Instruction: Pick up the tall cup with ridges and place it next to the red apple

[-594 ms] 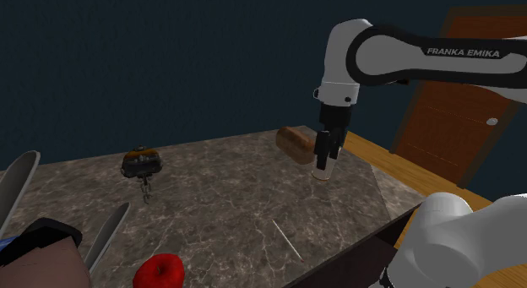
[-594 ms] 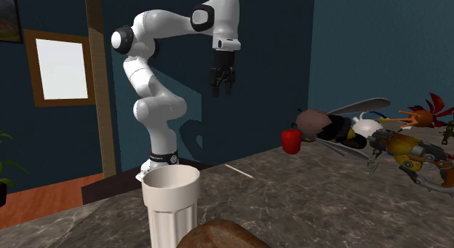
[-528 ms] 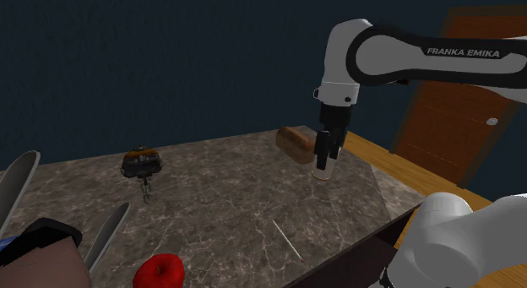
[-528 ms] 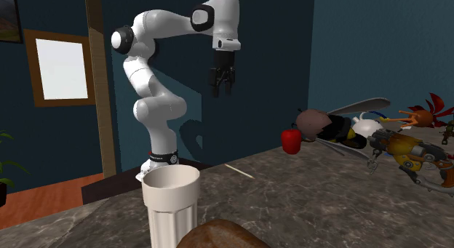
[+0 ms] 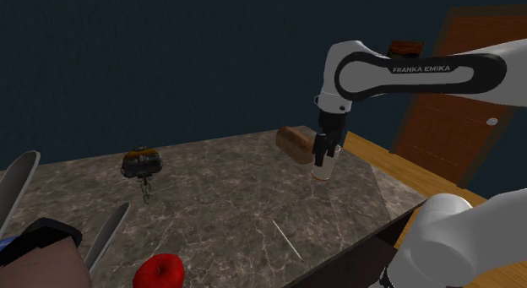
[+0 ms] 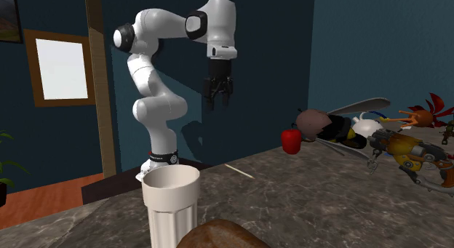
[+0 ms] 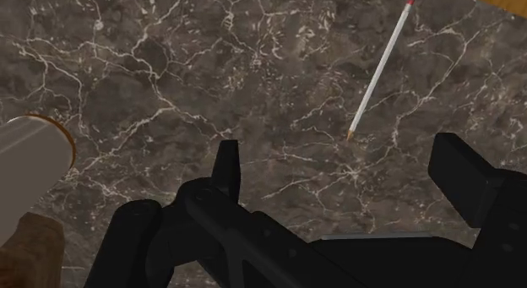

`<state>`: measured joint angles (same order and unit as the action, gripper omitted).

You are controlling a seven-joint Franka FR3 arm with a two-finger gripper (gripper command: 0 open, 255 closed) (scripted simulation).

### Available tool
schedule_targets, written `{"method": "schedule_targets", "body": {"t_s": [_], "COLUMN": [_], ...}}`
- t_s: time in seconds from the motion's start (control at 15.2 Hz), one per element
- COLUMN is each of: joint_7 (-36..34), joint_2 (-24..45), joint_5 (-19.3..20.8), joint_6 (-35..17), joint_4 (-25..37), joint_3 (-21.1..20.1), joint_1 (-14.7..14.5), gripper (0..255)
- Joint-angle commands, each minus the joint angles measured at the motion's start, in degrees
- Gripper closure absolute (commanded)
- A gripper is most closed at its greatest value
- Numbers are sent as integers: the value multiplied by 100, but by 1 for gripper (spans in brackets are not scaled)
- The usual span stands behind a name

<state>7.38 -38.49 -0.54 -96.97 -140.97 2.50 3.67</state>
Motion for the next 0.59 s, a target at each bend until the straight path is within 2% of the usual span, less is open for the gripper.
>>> {"method": "schedule_targets", "body": {"t_s": [0.0,0.53], "joint_7": [186,828], "joint_2": [179,1137], "joint_5": [175,667], "joint_6": [-239,-1332], "joint_4": [17,186], "joint_3": [172,825], "joint_1": [119,508], "gripper": [0,0]}}
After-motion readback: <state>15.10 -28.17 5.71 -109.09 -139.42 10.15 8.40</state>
